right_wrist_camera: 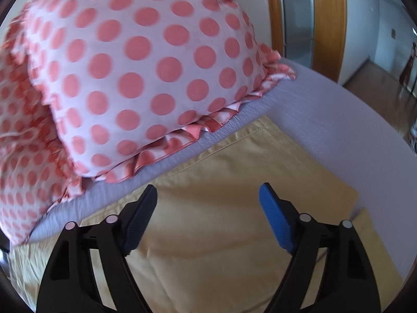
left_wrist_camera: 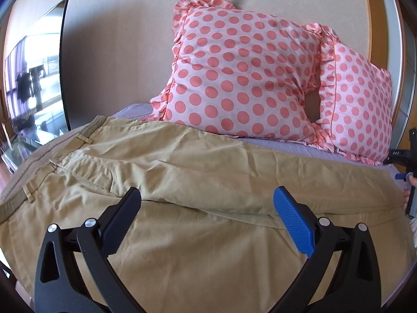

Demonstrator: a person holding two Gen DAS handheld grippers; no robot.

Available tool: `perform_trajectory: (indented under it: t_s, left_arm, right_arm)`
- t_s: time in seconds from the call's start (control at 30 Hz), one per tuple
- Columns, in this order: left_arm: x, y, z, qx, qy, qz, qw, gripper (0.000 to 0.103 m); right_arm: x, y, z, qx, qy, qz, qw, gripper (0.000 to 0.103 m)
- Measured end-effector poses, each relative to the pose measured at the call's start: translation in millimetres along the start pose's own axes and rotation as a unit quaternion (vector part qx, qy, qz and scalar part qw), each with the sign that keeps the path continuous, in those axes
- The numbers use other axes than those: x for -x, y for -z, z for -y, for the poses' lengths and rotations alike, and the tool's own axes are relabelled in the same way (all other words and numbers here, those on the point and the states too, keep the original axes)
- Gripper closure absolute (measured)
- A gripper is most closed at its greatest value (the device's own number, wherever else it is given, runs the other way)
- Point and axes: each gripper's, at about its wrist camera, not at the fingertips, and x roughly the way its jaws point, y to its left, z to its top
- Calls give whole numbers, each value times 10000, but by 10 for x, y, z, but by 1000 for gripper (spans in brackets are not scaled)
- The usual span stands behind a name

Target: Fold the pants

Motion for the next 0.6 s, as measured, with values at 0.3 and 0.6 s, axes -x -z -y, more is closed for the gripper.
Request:
perform_trajectory:
  t_s: [0.3,0.6]
  left_arm:
    - [-391,69,-293,1036,950,-813,9867,2]
    - [-425,69,-243,956,1185,-898,9843,2]
  right_arm:
    - [-746,-316,-83,-337,1248,-182,9914,33]
    - [-494,-81,413,-978,47,291,9948,98]
